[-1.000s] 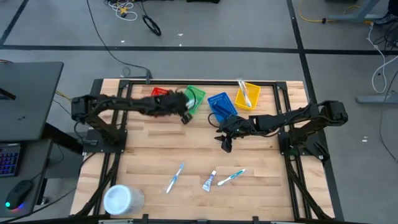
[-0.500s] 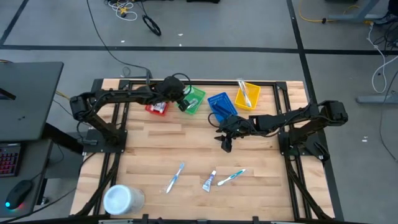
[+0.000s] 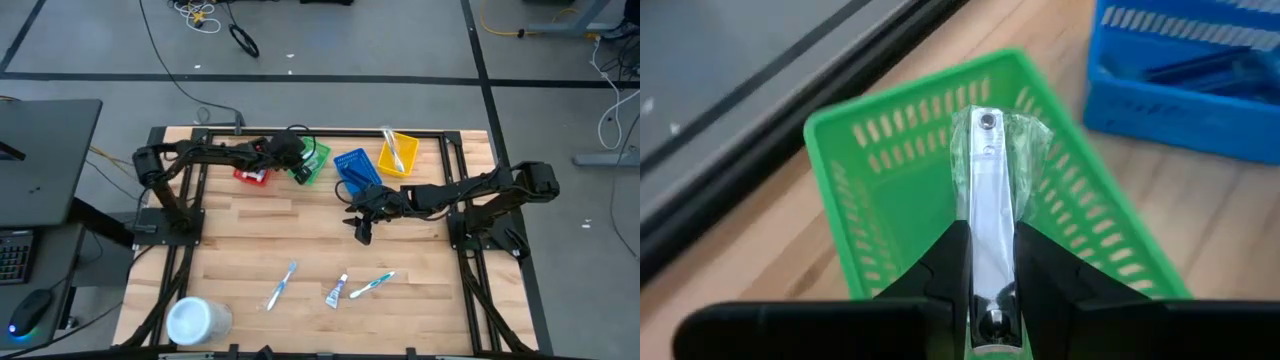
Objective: Pick & Place Travel size toiletries
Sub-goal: Put the silver nail cutter in the green bin, then put the light blue toothbrush in the yellow bin
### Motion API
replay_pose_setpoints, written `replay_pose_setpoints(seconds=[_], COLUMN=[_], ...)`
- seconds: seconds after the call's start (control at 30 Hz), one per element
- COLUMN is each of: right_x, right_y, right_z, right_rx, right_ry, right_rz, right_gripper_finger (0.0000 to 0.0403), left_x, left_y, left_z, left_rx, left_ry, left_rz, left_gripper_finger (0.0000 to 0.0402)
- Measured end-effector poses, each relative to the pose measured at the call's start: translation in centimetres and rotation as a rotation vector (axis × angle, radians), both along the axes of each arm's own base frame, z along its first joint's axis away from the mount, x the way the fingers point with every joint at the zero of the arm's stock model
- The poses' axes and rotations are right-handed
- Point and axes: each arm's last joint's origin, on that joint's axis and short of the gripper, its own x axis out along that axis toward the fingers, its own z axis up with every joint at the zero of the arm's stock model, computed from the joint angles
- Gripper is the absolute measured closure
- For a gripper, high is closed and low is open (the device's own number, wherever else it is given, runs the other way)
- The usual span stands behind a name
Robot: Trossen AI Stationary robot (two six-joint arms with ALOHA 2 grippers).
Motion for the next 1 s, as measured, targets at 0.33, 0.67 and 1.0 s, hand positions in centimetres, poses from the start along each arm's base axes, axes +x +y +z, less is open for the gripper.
replay_pose_setpoints(seconds=[0.33, 0.67, 1.0], right_x=[0.0, 0.0, -1.5], right_y=[0.0, 1.2, 3.7], right_z=[0.0, 0.0, -1.2], right_rx=[-0.007, -0.046, 0.049], right_ry=[-0.005, 0.003, 0.181], right_rz=[-0.003, 0.083, 0.071], right_gripper_finger=[0.0222, 0.0222, 0.0222], left_x=[0.3, 0.2, 0.1], left_y=[0.4, 0.4, -0.1], left_z=[-2.2, -2.2, -0.8], left_rx=[-0.020, -0.001, 0.017], left_ry=[0.064, 0.086, 0.057], left_rz=[-0.001, -0.027, -0.032], left_gripper_finger=[0.0329, 0.0278, 0.0271])
